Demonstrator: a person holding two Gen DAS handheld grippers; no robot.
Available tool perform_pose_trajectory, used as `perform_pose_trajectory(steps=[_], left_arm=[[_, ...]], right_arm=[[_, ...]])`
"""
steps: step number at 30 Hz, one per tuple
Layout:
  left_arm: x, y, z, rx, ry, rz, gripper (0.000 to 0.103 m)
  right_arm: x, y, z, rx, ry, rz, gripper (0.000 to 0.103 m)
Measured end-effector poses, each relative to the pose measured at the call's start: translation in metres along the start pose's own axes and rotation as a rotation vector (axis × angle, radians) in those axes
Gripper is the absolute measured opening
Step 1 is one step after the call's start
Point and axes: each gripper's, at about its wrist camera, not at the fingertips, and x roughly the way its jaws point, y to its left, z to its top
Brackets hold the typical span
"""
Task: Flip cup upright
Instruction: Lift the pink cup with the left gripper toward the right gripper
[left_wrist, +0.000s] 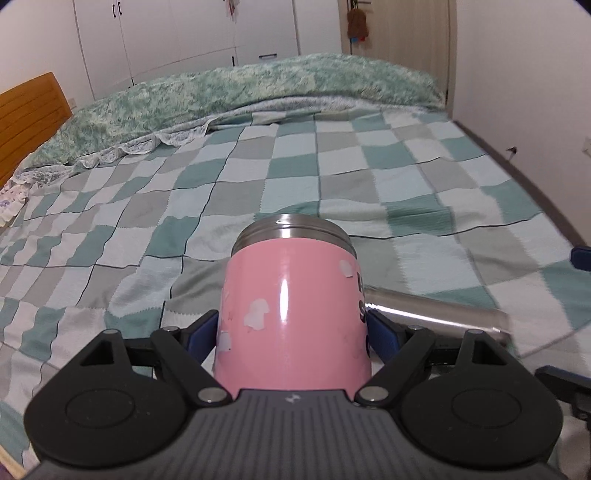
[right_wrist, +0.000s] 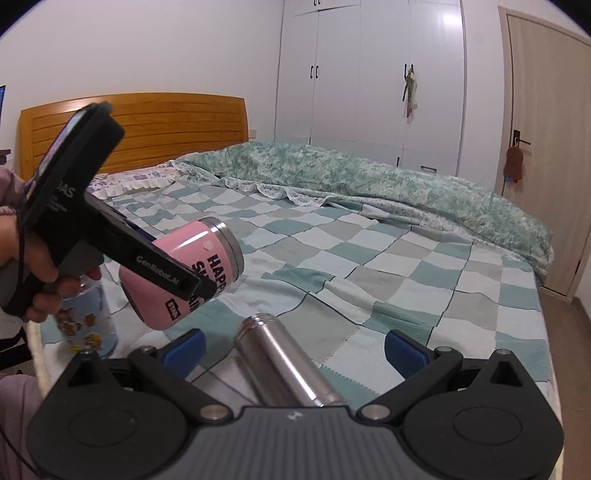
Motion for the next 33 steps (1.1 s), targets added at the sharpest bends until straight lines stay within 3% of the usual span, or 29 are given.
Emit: perform_pose_trajectory(steps=[8,16,24,28,33], left_arm=[[-0.043,-0.007,-0.048,-0.051,0.025,-0.076,0.084],[-0.059,-0.023,-0.099,-0.073,0.053,-0.135,0.084],[-0.054,-0.015,-0.126,-0.126,0.049,-0.108,0.084],[-0.047,-0.007,-0.134,-0.12,0.024,-0.067,0.084],[-0.042,0.006,-0.138,-0.142,0.017,-0.067,0.084]], right_arm=[[-0.051,0.037,-0.015,0.001,0.027,-0.043,0.103],[-0.088,0.066,-0.043,0.019,0.066,-0.069,0.103],[-0.101,0.082,-0.065,0.053,0.104,-0.08,0.103],[-0.094,0.087,-0.07,0.064,0.126,-0.076,0.103],[-0.083,0.092,-0.073,0.076,0.146,-0.07,0.103]])
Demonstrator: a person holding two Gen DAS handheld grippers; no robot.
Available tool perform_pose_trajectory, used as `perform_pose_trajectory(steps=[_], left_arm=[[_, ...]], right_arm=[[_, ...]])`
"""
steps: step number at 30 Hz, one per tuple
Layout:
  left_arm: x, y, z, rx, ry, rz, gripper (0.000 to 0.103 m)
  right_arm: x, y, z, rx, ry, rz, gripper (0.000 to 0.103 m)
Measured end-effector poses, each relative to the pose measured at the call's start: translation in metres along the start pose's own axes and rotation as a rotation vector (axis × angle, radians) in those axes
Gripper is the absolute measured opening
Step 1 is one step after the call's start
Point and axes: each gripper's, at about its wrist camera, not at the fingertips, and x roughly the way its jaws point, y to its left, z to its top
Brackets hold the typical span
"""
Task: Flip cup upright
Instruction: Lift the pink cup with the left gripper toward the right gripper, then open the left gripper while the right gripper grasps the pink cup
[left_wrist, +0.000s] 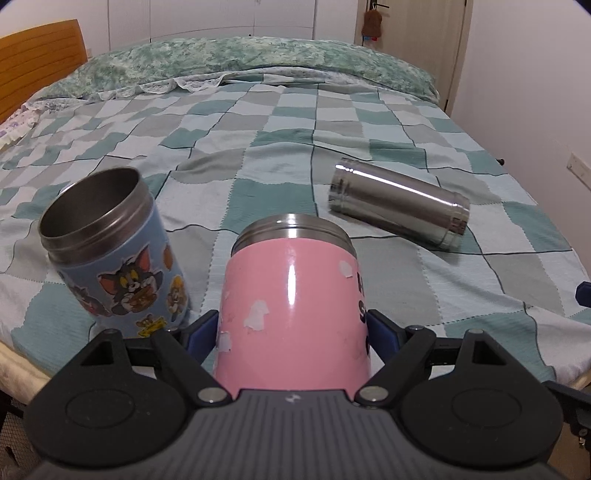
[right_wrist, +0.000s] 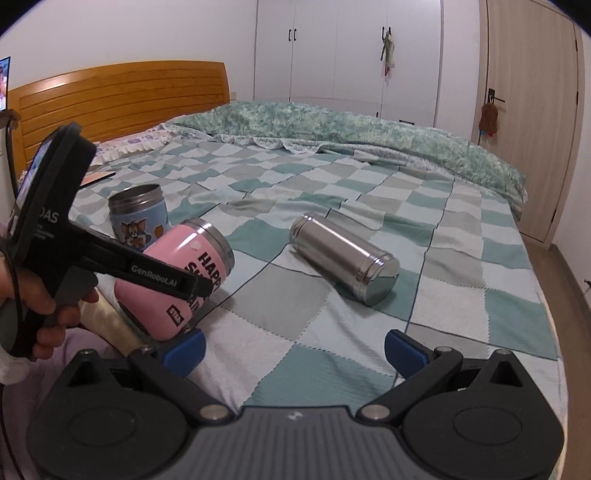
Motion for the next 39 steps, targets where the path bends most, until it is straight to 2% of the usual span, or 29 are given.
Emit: perform_pose_trajectory(steps=[4,11,13,14,15,21,26,30,35,39], left_arm=[[0.005,0.006,0.0,0.005,-0.007,0.004,0.085],[0.01,0.017,-0.002,0.008,0.003,-0.042,0.086],[0.008,0.019,-0.002,0.018,-0.003,-0.049,0.091],[0.005,0.02,-0.002,0.023,-0.012,-0.043,0.099],[0.001,0.022,-0.002,0.032,-0.027,-0.049,0.103],[-0.027,0.039,0.001,0.054,-0.072,-0.089,0.103],[-0.051,0.065,-0.001,0.106,-0.138,-0.108,0.103],[-0.063,0.099,-0.006,0.116,-0.161,-0.113,0.103],[-0.07,0.14,-0.013,0.137,-0.167,-0.118,0.103],[-0.067,0.166,-0.016,0.151,-0.16,-0.134,0.103]], right_arm=[[0.011,0.007,0.0,0.009,0.016,0.001,0.103],[0.025,0.015,0.002,0.021,0.038,0.003,0.103],[0.025,0.018,0.004,0.017,0.041,0.0,0.103],[0.024,0.019,0.005,0.015,0.04,0.0,0.103],[0.023,0.021,0.007,0.013,0.039,-0.002,0.103],[0.011,0.035,0.021,0.01,0.007,-0.009,0.103],[0.01,0.057,0.035,0.0,-0.003,-0.008,0.103],[0.022,0.079,0.048,0.003,0.011,-0.003,0.103],[0.048,0.104,0.064,0.031,0.056,-0.016,0.103],[0.077,0.112,0.077,0.11,0.113,-0.028,0.103]])
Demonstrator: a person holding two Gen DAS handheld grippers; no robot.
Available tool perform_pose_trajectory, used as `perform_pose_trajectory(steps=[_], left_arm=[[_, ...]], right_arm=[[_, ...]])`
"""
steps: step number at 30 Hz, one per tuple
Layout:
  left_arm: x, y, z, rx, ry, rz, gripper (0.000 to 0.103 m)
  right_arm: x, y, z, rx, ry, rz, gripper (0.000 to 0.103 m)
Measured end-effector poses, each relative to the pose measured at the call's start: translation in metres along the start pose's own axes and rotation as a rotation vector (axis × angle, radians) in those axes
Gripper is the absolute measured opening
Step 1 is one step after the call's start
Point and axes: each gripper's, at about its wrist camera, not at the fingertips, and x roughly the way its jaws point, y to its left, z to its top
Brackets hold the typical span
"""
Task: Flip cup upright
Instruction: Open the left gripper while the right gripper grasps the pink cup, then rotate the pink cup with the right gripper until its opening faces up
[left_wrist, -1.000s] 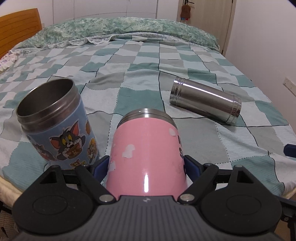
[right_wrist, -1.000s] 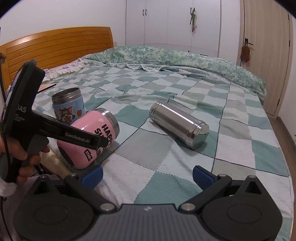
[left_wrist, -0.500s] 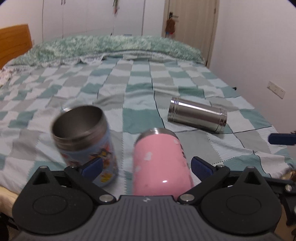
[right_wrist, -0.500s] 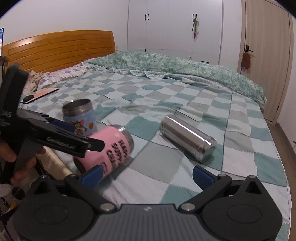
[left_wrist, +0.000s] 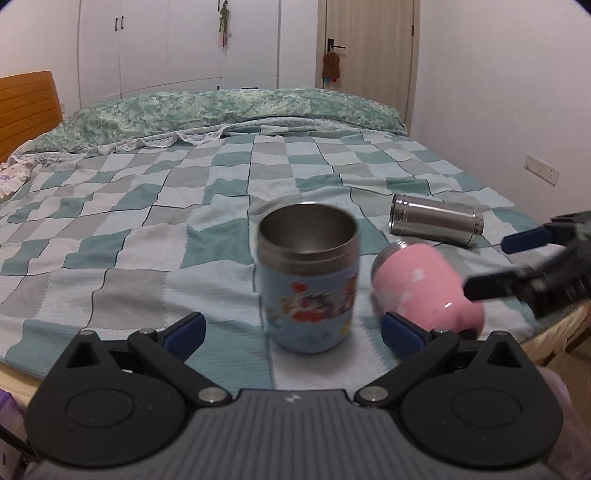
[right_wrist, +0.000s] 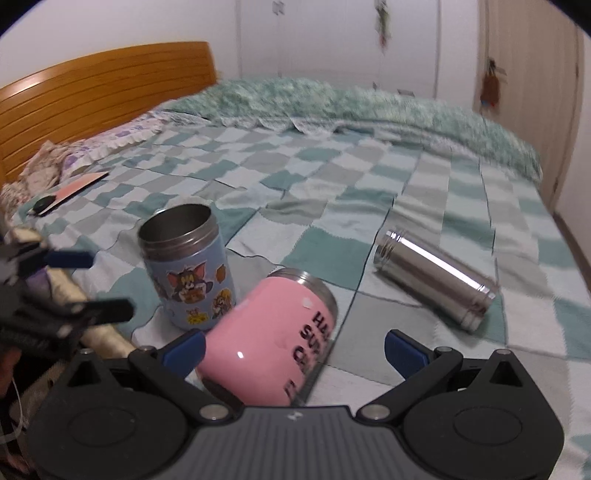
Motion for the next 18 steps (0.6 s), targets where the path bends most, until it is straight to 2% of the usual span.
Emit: perform_pose_trajectory(steps=[10,18], left_arm=[[0.023,0.032,-0.011,0.037,0.006,-0.056,0.103],[0.04,0.045,-0.014,0.039,0.008,-0.098,0.103]], right_arm=[[0.069,-0.005,0.022,0.18,0.169,-0.017,0.103],[0.106,-0.016,0.029,0.305,0.287,0.001,0.103]])
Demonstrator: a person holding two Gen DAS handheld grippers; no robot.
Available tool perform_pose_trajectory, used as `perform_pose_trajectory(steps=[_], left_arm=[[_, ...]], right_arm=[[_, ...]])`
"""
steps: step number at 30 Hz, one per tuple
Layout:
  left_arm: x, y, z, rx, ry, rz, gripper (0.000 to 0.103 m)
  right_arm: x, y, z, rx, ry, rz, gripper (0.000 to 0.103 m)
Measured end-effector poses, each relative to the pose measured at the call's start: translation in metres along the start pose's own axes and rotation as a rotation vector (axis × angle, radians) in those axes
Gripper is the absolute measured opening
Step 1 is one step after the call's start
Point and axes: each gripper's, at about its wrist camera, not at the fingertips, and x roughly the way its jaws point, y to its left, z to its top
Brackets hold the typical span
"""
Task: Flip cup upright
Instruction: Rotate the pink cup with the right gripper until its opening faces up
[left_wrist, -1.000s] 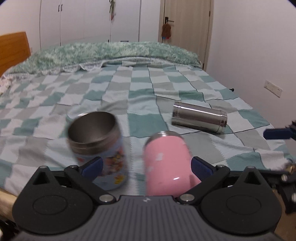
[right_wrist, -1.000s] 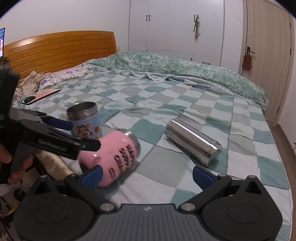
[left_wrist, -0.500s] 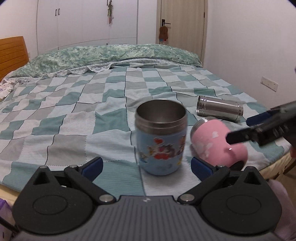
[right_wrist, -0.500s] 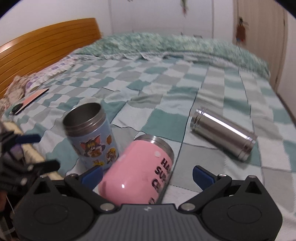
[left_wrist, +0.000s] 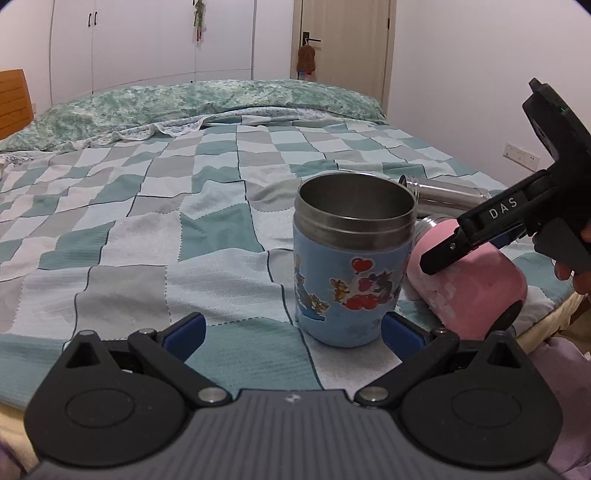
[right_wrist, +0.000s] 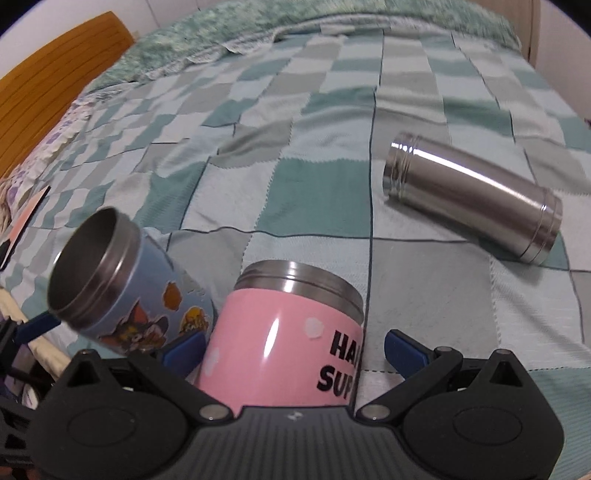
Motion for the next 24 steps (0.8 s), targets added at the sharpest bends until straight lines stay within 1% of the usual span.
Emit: perform_pose_trajectory(steps=[3,5,6,11,14,17,19,24], left_arm=[[0.003,0.003,-0.002,-0.004,0.0,-0.013,0.103],[0.005,0.004,-0.002,-0.005,0.002,-0.017,0.103],[0.006,0.004,-0.002,-0.005,0.003,-0.018,0.103],[0.008,0.006,-0.002,-0.007,0.002,-0.021,0.103],[0.007,0.006,-0.002,-0.009,0.002,-0.02,0.103],[0.006,0.006,-0.002,-0.018,-0.003,-0.022,0.103],[0.004,0.007,-0.003,-0.026,-0.008,-0.025,0.103],[-0.002,0.008,-0.001,-0.046,-0.024,-0.031,0.103]], right_arm=[[0.005,0.0,0.003,0.014,0.019,0.007,0.1],[0.008,0.0,0.004,0.019,0.033,0.028,0.092],[0.009,0.0,0.005,0.024,0.041,0.037,0.091],[0.009,-0.005,0.005,0.04,0.054,0.059,0.09],[0.008,-0.009,0.004,0.053,0.046,0.076,0.089],[0.004,-0.01,-0.001,0.048,0.013,0.087,0.089],[-0.001,-0.009,-0.006,0.033,-0.025,0.094,0.089],[-0.023,-0.007,-0.023,-0.022,-0.174,0.115,0.088]])
